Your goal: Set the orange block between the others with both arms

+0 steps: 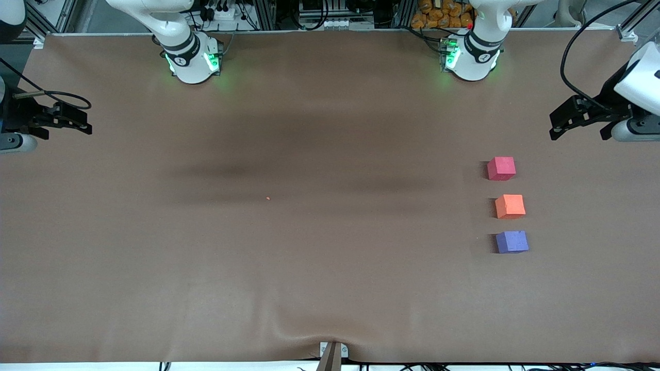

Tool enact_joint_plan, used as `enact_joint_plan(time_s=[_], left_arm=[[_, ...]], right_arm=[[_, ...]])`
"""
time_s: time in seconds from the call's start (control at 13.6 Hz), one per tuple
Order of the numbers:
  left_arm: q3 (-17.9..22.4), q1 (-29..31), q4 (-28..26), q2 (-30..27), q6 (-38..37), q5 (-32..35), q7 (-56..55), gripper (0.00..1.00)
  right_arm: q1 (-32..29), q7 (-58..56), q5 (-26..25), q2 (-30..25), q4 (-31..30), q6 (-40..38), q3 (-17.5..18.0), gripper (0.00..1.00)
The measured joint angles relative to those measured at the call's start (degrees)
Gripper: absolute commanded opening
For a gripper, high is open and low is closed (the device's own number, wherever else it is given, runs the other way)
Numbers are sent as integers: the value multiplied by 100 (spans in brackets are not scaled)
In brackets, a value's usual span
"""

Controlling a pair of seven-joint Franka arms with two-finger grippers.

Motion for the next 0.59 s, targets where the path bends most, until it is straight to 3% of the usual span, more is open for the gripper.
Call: enact_joint_plan(time_s=[0.29,0.59], left_arm=[[183,-94,22,-112,-63,0,0,100],[1178,-869,22,-214,-272,-88,2,100]], right_arm=[[14,0,-2,1,0,0,4,100],[17,0,-12,2,0,0,5,100]])
